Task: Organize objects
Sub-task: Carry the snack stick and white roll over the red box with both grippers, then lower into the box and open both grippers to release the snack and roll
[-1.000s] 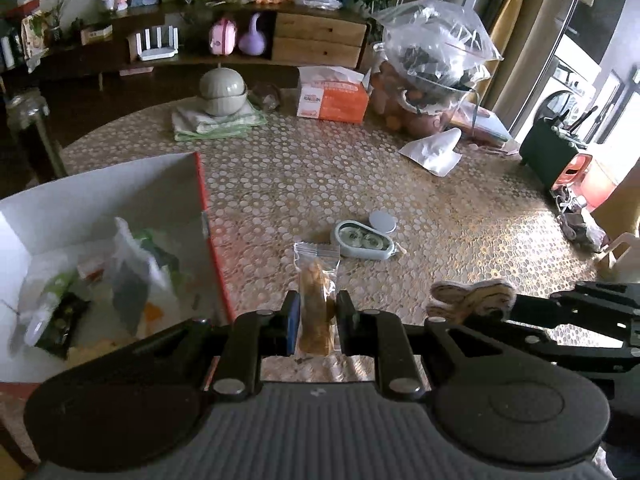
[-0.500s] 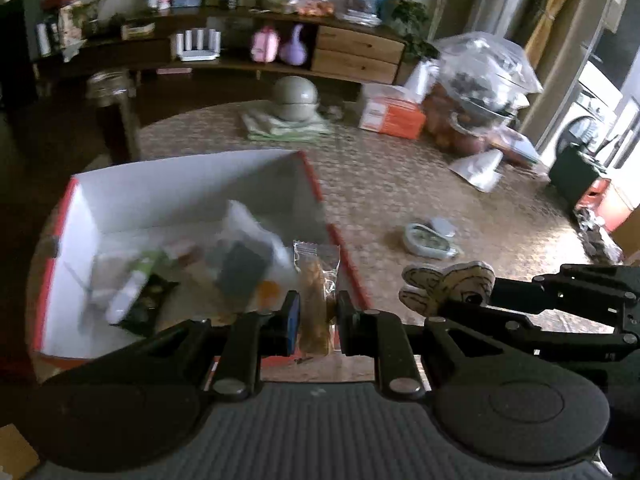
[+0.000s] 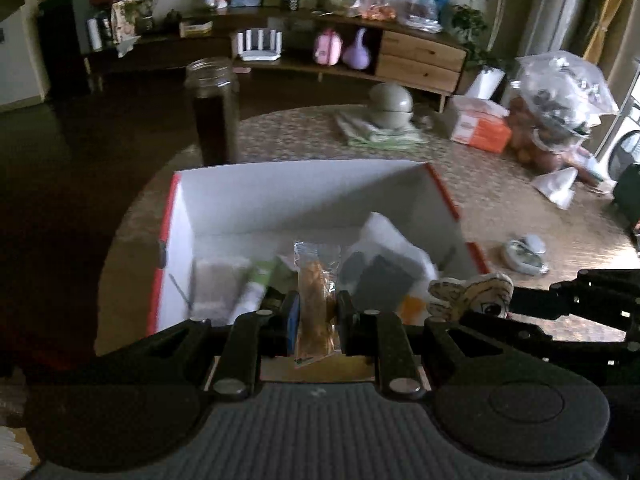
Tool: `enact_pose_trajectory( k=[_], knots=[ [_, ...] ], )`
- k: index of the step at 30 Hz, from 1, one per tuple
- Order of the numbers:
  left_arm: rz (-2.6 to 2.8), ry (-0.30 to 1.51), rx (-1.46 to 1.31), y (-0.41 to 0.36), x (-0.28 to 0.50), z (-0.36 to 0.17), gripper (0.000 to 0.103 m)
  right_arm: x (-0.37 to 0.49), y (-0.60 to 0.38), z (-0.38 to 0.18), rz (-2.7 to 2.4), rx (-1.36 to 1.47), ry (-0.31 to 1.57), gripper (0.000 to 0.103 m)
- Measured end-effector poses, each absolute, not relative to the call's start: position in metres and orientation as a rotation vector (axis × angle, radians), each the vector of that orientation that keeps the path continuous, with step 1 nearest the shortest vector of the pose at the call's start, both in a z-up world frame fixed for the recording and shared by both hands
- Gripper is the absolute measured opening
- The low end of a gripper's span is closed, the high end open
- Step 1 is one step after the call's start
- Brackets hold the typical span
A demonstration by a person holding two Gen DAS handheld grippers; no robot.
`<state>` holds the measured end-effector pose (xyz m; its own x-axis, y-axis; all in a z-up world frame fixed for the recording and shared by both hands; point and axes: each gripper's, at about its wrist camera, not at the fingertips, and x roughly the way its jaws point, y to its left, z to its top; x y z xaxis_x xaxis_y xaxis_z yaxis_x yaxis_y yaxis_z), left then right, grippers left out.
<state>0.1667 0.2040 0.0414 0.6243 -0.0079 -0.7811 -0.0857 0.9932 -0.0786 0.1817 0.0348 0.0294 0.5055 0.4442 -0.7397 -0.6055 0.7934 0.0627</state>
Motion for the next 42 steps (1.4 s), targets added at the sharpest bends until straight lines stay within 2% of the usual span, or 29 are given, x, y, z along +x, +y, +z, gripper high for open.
enact_pose_trajectory(
  k=[19,28,34,40,42],
  knots=[
    [0.042,1.029,-0.062,0.223,0.204,-0.019,0.018,0.207,0.092,-0.018,0.677,-0.263,0.935,0.029],
    [0.028,1.079,-0.056,0.22,0.212,-0.036,0.018,0.204,0.084,-0.017,0.721,-0.249,0.939,0.044],
    [0.05,1.083,-0.068,0.219,0.211,-0.039,0.02,0.2,0.078,-0.013,0.734,-0.241,0.927,0.045],
    [0.079,1.1,-0.069,0.216,0.211,-0.04,0.031,0.197,0.069,-0.008,0.733,-0.224,0.919,0.046],
    [0.088,1.097,-0.06,0.215,0.211,-0.04,0.046,0.196,0.065,-0.006,0.727,-0.221,0.915,0.046]
  ],
)
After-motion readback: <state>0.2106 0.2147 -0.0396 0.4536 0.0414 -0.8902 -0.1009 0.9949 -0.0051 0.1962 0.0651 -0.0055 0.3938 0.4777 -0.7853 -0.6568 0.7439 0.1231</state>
